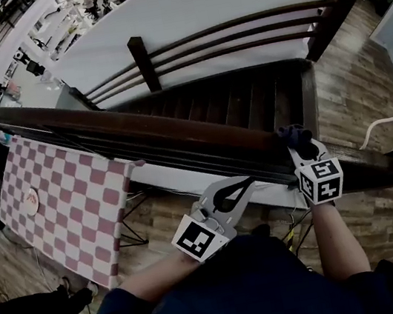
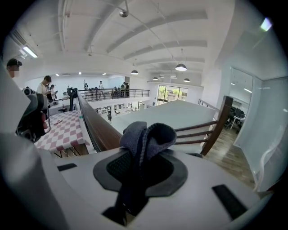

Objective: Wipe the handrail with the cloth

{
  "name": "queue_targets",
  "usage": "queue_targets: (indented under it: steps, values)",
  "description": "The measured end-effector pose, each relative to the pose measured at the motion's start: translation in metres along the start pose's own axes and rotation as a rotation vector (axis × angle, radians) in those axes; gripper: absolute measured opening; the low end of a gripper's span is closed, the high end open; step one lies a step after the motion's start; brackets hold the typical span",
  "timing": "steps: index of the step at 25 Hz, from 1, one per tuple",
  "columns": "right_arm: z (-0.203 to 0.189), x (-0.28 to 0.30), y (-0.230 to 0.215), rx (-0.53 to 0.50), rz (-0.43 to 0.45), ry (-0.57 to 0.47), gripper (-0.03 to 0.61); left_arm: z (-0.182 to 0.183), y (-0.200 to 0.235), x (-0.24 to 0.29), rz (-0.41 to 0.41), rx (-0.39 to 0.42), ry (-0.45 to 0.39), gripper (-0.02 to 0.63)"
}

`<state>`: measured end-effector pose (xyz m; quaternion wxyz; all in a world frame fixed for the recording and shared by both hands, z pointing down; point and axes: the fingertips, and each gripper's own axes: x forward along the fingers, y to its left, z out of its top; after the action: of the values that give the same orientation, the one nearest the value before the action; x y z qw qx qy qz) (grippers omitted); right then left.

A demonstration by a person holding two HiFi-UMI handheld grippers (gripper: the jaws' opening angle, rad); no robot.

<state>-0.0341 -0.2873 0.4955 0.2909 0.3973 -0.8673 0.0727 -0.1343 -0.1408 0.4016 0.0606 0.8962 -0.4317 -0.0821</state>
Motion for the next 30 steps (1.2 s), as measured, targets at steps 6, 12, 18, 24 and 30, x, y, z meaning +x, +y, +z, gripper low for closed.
queue_targets:
  steps: [6,12,18,24,30]
  values:
    - [0.033,0.039,0.073,-0.104,0.089,0.025,0.092,0.007,0.025,-0.045,0.068,-0.025,-0.036,-0.005]
    - [0.064,0.073,0.139,-0.196,0.172,0.022,0.092,0.012,0.045,-0.077,0.133,-0.033,-0.064,-0.005]
    - [0.084,0.098,0.196,-0.249,0.257,0.007,0.092,0.011,0.050,-0.090,0.158,-0.030,-0.066,-0.005]
    - [0.089,0.102,0.211,-0.284,0.311,-0.018,0.092,0.001,0.047,-0.082,0.155,-0.013,-0.048,-0.005]
    - [0.063,0.073,0.168,-0.221,0.289,-0.026,0.092,-0.006,0.019,-0.051,0.093,0.001,-0.018,-0.005]
